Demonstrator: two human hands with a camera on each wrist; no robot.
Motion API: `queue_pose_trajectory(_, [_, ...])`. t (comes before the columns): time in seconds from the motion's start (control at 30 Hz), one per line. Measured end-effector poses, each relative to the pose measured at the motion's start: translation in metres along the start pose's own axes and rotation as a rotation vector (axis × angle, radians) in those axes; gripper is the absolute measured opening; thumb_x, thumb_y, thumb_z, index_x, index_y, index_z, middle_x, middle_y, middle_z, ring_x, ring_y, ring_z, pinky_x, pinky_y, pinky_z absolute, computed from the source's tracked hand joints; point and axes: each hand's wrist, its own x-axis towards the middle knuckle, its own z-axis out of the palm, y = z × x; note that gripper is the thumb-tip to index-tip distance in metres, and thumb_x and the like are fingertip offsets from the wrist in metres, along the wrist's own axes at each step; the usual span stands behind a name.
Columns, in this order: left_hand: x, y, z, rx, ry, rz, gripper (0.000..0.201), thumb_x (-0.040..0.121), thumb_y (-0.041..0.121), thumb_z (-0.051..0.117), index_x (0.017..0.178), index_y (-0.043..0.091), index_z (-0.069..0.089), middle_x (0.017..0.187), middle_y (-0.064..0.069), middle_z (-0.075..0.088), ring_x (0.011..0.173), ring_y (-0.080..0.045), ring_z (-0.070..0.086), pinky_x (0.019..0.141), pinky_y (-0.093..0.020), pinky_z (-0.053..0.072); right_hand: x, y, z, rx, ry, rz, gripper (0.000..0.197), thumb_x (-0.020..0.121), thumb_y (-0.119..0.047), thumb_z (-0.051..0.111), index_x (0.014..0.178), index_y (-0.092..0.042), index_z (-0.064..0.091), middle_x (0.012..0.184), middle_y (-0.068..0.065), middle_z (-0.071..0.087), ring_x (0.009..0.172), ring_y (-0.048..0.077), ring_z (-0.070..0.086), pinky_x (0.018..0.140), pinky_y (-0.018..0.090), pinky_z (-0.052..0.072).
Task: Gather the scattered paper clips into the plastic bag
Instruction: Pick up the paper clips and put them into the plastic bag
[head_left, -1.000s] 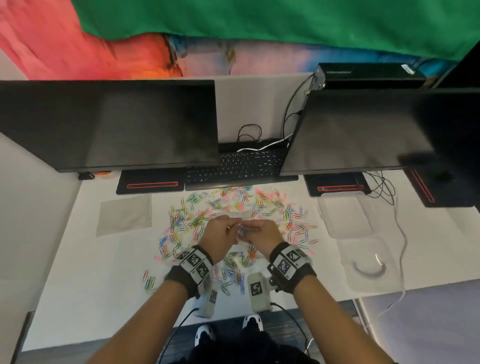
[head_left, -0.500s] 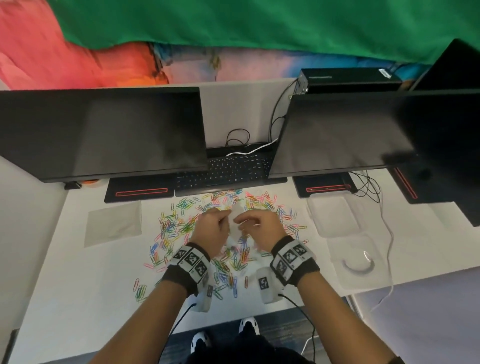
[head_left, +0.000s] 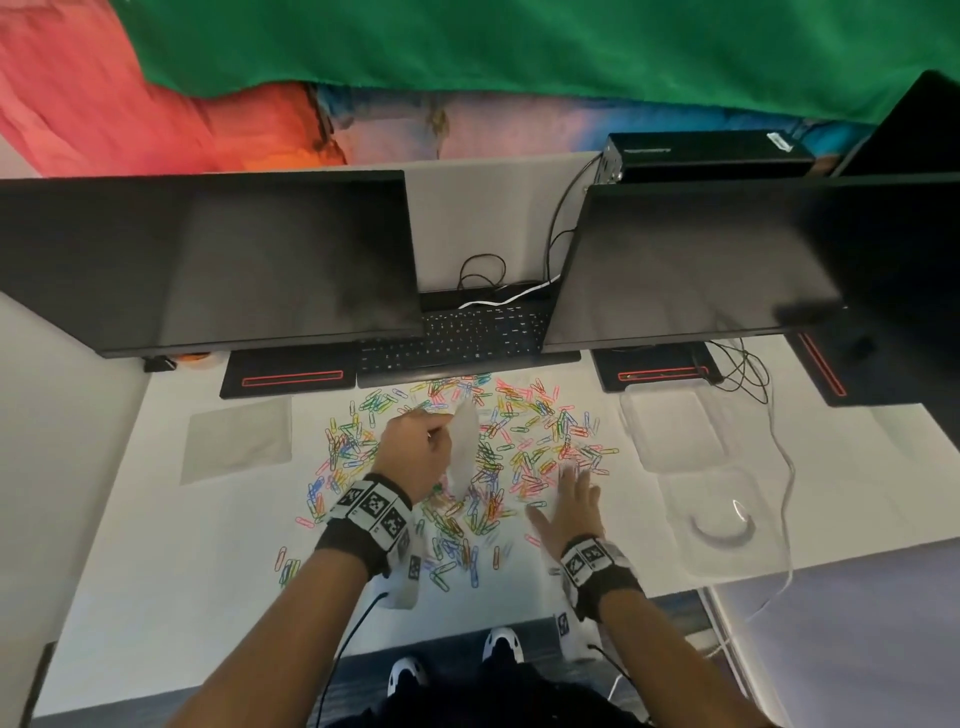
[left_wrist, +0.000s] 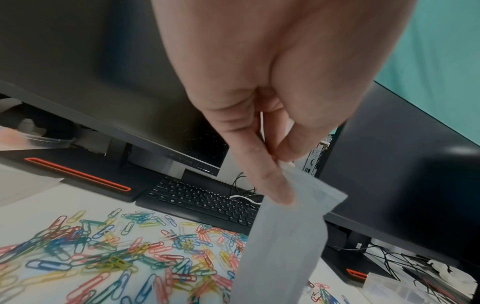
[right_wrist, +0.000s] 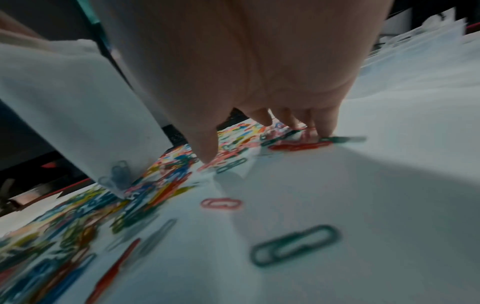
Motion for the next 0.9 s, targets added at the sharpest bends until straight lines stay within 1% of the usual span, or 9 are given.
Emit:
queue_pose_trajectory(0.17, [-0.005, 0.003, 0.0, 0.012, -0.018, -0.018, 0.027, 0.09, 0.005, 0.05, 0.097, 0.009, 0.076, 0.076, -0.009, 0.069, 0.07, -0.027, 0.063, 0.073, -0.042, 0.056, 0.013, -0.023, 0.005, -0.251, -0.007, -0.161, 0.077, 0.094, -0.042, 0.048, 0.153, -0.016, 0.004, 0.16, 0.019, -0.003, 0.144, 0.045, 0.007, 0.117, 0.051, 0.024])
queue_pose_trajectory(0.27, [-0.007, 0.004, 0.001, 0.029, -0.026, -0.017, 0.025, 0.09, 0.005, 0.05, 0.092, 0.005, 0.074, 0.074, -0.01, 0.068, 0.07, -0.028, 0.062, 0.072, -0.042, 0.056, 0.014, -0.025, 0.003, -0.339, 0.025, -0.301, 0.075, 0.084, -0.014, 0.065, 0.146, -0.008, 0.024, 0.15, 0.02, 0.025, 0.133, 0.04, 0.032, 0.101, 0.045, 0.046])
queue_pose_trajectory(0.33, [-0.008, 0.003, 0.003, 0.037, -0.032, -0.023, 0.024, 0.09, 0.006, 0.049, 0.09, 0.005, 0.073, 0.073, -0.011, 0.068, 0.07, -0.028, 0.061, 0.072, -0.043, 0.055, 0.014, -0.023, -0.004, -0.371, 0.053, -0.396, 0.067, 0.078, -0.009, 0.071, 0.137, -0.005, 0.04, 0.139, 0.016, 0.041, 0.122, 0.033, 0.043, 0.097, 0.039, 0.048])
queue_pose_trajectory(0.43, [-0.009, 0.004, 0.004, 0.037, -0.035, -0.035, 0.024, 0.09, 0.006, 0.05, 0.091, 0.005, 0.074, 0.077, -0.013, 0.069, 0.072, -0.029, 0.062, 0.072, -0.042, 0.055, 0.02, -0.016, -0.02, -0.298, 0.102, -0.426, 0.034, 0.089, -0.003, 0.054, 0.122, -0.006, 0.057, 0.123, 0.012, 0.057, 0.109, 0.026, 0.055, 0.092, 0.031, 0.05])
queue_pose_trajectory(0.5, [-0.01, 0.005, 0.004, 0.046, -0.049, -0.031, 0.025, 0.091, 0.006, 0.05, 0.09, 0.006, 0.074, 0.078, -0.013, 0.069, 0.073, -0.029, 0.062, 0.072, -0.041, 0.055, 0.025, -0.012, -0.033, -0.13, 0.106, -0.349, 0.023, 0.093, -0.007, 0.052, 0.109, -0.009, 0.069, 0.106, 0.009, 0.066, 0.093, 0.023, 0.063, 0.083, 0.028, 0.053])
queue_pose_trajectory(0.63, [-0.009, 0.006, 0.005, 0.073, -0.066, -0.034, 0.027, 0.092, 0.008, 0.049, 0.092, 0.01, 0.076, 0.079, -0.01, 0.071, 0.074, -0.026, 0.062, 0.072, -0.034, 0.054, 0.027, -0.001, -0.062, 0.4, 0.082, -0.027, 0.01, 0.08, -0.021, 0.076, 0.088, -0.016, 0.078, 0.087, -0.002, 0.075, 0.078, 0.012, 0.07, 0.083, 0.024, 0.056])
queue_pose_trajectory(0.7, [-0.008, 0.008, 0.006, 0.074, -0.071, -0.032, 0.026, 0.092, 0.008, 0.049, 0.092, 0.009, 0.076, 0.079, -0.009, 0.071, 0.073, -0.026, 0.062, 0.071, -0.033, 0.055, 0.027, 0.006, -0.074, 0.669, -0.009, 0.114, 0.007, 0.077, -0.016, 0.079, 0.084, -0.017, 0.077, 0.077, -0.006, 0.073, 0.064, 0.001, 0.069, 0.066, 0.012, 0.055])
queue_pose_trajectory(0.77, [-0.006, 0.011, 0.008, 0.07, -0.092, -0.03, 0.027, 0.093, 0.009, 0.049, 0.093, 0.009, 0.076, 0.081, -0.01, 0.072, 0.074, -0.025, 0.063, 0.071, -0.033, 0.055, 0.025, 0.006, -0.087, 0.955, -0.137, 0.146, 0.011, 0.078, -0.006, 0.077, 0.085, -0.014, 0.074, 0.084, 0.001, 0.074, 0.064, -0.001, 0.069, 0.062, 0.008, 0.052])
queue_pose_trajectory(0.9, [-0.003, 0.014, 0.014, 0.063, -0.127, -0.03, 0.026, 0.092, 0.012, 0.048, 0.09, 0.005, 0.073, 0.081, -0.014, 0.073, 0.073, -0.028, 0.064, 0.072, -0.039, 0.057, 0.012, -0.012, -0.108, 1.449, -0.255, 0.075, 0.032, 0.084, 0.003, 0.066, 0.116, 0.005, 0.062, 0.115, 0.016, 0.067, 0.092, 0.019, 0.071, 0.076, 0.022, 0.058])
